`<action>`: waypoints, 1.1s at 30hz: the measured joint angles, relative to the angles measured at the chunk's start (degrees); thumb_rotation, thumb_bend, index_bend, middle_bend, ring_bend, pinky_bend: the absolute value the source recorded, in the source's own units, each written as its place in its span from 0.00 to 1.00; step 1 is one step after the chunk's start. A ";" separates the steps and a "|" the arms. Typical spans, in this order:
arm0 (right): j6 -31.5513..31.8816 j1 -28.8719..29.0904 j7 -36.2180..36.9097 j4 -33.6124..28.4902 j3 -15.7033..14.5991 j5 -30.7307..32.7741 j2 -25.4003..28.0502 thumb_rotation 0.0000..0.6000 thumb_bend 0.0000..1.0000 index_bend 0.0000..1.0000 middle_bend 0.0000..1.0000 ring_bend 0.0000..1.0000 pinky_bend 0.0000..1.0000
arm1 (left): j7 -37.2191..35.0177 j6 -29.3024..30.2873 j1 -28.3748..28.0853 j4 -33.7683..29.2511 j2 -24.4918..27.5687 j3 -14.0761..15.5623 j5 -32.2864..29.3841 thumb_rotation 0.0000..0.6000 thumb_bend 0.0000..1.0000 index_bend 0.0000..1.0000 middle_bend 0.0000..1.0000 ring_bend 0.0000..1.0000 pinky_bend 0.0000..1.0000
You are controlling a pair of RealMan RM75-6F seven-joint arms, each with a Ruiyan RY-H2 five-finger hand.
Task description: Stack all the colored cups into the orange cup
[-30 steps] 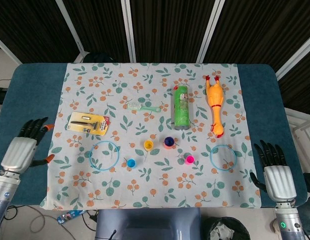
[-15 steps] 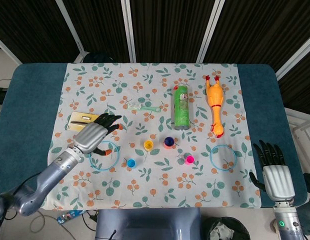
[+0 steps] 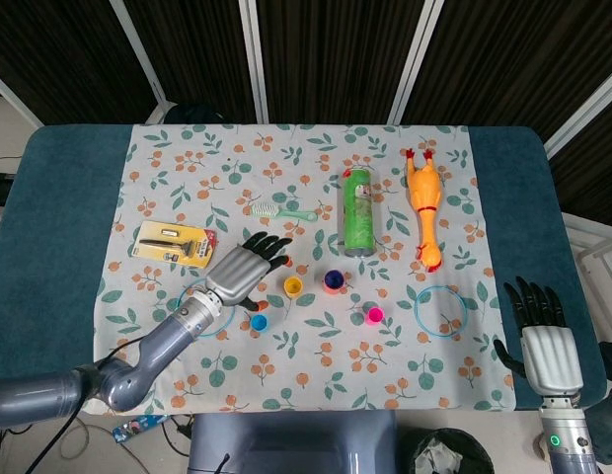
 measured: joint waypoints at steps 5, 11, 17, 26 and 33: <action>-0.30 -0.33 0.17 -0.07 0.46 -0.11 0.01 1.00 0.37 0.04 0.00 0.00 0.05 | 6.02 2.08 -3.13 1.34 -3.44 0.25 -6.01 1.00 0.17 0.30 0.00 0.00 0.00; -1.03 -0.56 0.42 0.19 0.99 0.02 -0.10 1.00 0.37 0.04 0.00 0.00 0.05 | 10.99 4.22 -6.40 3.64 -7.01 1.00 -11.82 1.00 0.18 0.31 0.01 0.00 0.00; -1.31 -0.89 0.47 0.24 1.58 0.08 -0.20 1.00 0.37 0.04 0.00 0.00 0.05 | 12.62 5.85 -8.05 6.17 -9.62 1.88 -14.51 1.00 0.19 0.33 0.01 0.00 0.00; -1.83 -1.12 0.44 0.42 2.10 0.21 -0.41 1.00 0.37 0.04 0.00 0.00 0.05 | 12.49 5.91 -9.18 9.58 -11.88 2.68 -15.39 1.00 0.24 0.38 0.02 0.00 0.00; -1.97 -1.31 0.74 0.55 2.52 0.20 -0.44 1.00 0.37 0.04 0.00 0.00 0.05 | 12.87 6.33 -9.70 11.33 -13.02 3.35 -15.50 1.00 0.26 0.39 0.03 0.00 0.00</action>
